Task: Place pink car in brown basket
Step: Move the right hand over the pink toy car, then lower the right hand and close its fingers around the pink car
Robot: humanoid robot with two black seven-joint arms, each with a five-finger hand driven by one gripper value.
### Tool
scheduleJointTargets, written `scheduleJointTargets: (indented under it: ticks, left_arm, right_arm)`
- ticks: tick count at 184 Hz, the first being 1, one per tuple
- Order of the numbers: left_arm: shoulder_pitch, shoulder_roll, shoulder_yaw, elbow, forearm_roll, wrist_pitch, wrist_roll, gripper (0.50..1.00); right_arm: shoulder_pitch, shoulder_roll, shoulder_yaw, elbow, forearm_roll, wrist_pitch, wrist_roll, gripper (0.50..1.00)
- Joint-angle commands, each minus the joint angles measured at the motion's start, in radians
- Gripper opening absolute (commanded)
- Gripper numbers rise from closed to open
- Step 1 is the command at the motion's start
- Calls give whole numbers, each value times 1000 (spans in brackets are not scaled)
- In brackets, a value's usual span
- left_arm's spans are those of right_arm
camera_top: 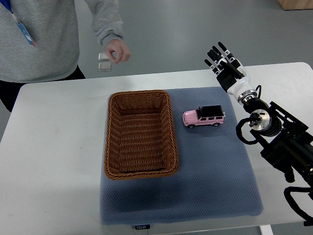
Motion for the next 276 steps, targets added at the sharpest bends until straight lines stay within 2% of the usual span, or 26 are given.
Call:
scheduleJointTargets:
  ticks: [1,51,72,86,95,96,116,145,176,217,276]
  left_arm:
    - [0,0,0,0,0,0,0,1000]
    - [-8,0,-2,0,0,0,-2,1000]
    - [-8,0,0,1,-2,0,0,1000]
    - [-8,0,0,1,0,0,0,1000]
    - [-8,0,0,1,0,0,0,1000]
    - [-8,0,-1,1,-2,0,0,1000]
    - [-8,0,-2,1,-2,0,0,1000]
    - [-8,0,-2,3,-2,0,0,1000]
    - [-8,0,-2,1,-2,0,0,1000]
    - [-8,0,-2,1,0,0,0,1000]
    - [-8,0,-2,3,-2,0,0,1000]
  right_arm:
    - [0,-2,0,0,-1,0,-2,911]
    - [12,-17,-62,2,-12,6,-2,911]
    - [63,-46,-155,2,-87,78,-6,909]
    - [110,-113,-258,3,-213,98,-26,909]
    - [110,-114,-258,3,-213,98,-26,909]
    - [156,-162,-337,20,-326,106,-32,909]
    - [271,-268,-500,84,-566,129,-54,909]
    - [417,-373,-752,212,-893,172,-81,909]
    - [462,-376,-868,245,-959,143,-114,907]
    - [407,-359,-878,245,-959,74,-121,907]
    - [345,-339,-879,244,-965,29,-124,905]
